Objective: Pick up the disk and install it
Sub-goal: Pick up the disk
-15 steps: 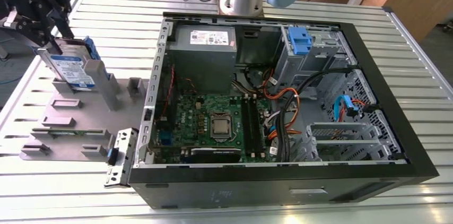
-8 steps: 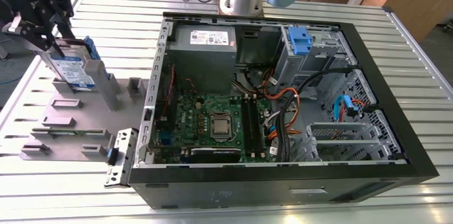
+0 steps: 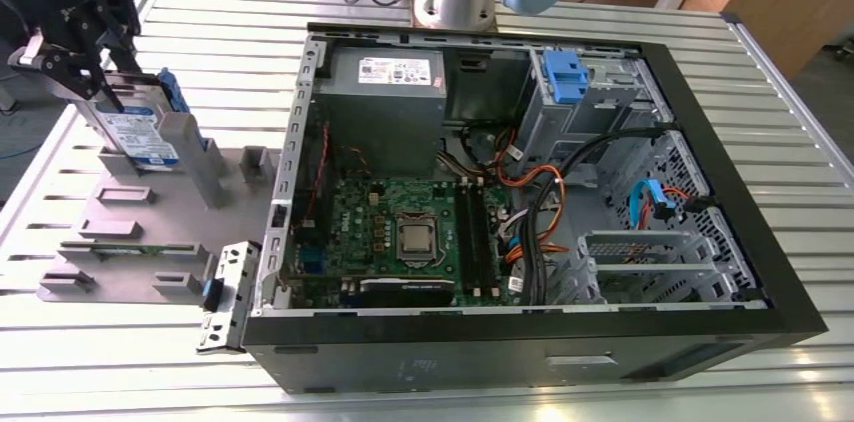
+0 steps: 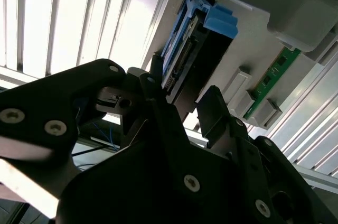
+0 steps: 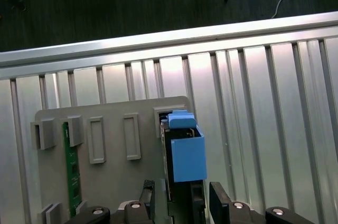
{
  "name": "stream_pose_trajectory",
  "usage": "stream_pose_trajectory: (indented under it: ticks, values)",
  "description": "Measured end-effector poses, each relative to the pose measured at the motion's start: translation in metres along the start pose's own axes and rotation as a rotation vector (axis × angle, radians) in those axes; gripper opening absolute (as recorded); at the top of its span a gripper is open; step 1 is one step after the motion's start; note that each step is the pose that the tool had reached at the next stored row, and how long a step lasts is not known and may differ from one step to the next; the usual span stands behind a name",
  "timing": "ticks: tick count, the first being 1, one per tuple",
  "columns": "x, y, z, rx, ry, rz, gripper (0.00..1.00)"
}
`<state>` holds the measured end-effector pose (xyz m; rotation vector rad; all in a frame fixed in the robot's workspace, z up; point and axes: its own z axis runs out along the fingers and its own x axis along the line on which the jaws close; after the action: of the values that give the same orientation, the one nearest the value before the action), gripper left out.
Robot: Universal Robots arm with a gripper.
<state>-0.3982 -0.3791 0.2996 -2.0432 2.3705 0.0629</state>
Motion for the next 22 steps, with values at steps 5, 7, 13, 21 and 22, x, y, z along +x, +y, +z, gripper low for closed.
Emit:
stream_pose_trajectory:
  ticks: [5,7,13,21,22]
  values:
    - [0.0000,0.0000,0.0001,0.0002,-0.0001,0.000,0.53]
    - [0.0000,0.0000,0.0001,0.0001,-0.0001,0.000,0.53]
    - [0.0000,0.0000,0.0002,0.0002,-0.0001,0.000,0.45]
    - [0.0000,0.0000,-0.0007,0.0001,-0.0001,0.000,0.45]
    - [-0.0001,0.0000,-0.0014,0.0001,-0.0001,0.000,0.45]
